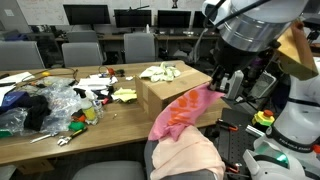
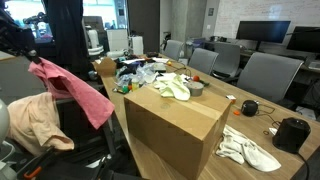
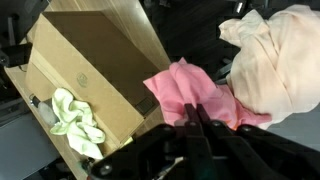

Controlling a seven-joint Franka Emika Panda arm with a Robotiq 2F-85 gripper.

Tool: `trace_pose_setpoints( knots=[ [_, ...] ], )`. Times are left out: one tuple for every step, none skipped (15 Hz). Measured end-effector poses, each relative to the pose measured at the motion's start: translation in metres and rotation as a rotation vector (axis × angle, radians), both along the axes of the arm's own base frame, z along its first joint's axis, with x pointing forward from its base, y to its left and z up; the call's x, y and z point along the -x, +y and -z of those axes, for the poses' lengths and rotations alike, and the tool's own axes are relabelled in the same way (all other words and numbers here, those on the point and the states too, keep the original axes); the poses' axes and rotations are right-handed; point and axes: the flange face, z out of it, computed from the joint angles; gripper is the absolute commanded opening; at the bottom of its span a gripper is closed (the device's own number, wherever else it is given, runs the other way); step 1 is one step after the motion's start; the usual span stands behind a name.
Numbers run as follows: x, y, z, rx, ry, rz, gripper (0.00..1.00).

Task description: Put the peach and pink shirts and the green towel on the backrest of the chair respectively

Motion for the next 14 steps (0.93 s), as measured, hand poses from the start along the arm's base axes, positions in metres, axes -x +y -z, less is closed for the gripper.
trace_pose_setpoints(
  knots=[
    [0.005,0.002,0.003,0.008,-0.001,-0.011,0.01],
    [0.009,0.002,0.008,0.014,0.001,-0.018,0.01],
    [0.012,0.000,0.012,0.019,0.003,-0.023,0.01],
    [0.015,-0.002,0.017,0.023,0.008,-0.024,0.01],
    [0.018,-0.004,0.022,0.026,0.014,-0.022,0.01],
    [0.019,-0.007,0.027,0.029,0.022,-0.018,0.01],
    [0.021,-0.009,0.031,0.029,0.031,-0.012,0.01],
    [0.021,-0.012,0.035,0.027,0.041,-0.005,0.01],
    [0.022,-0.014,0.039,0.023,0.051,0.003,0.01],
    [0.022,-0.016,0.041,0.014,0.062,0.012,0.01],
    [0.023,-0.017,0.044,0.004,0.072,0.021,0.01],
    [0.023,-0.018,0.045,-0.005,0.082,0.029,0.01],
    [0.024,-0.019,0.047,-0.016,0.093,0.036,0.01],
    [0.024,-0.020,0.049,-0.026,0.103,0.042,0.01]
  ],
)
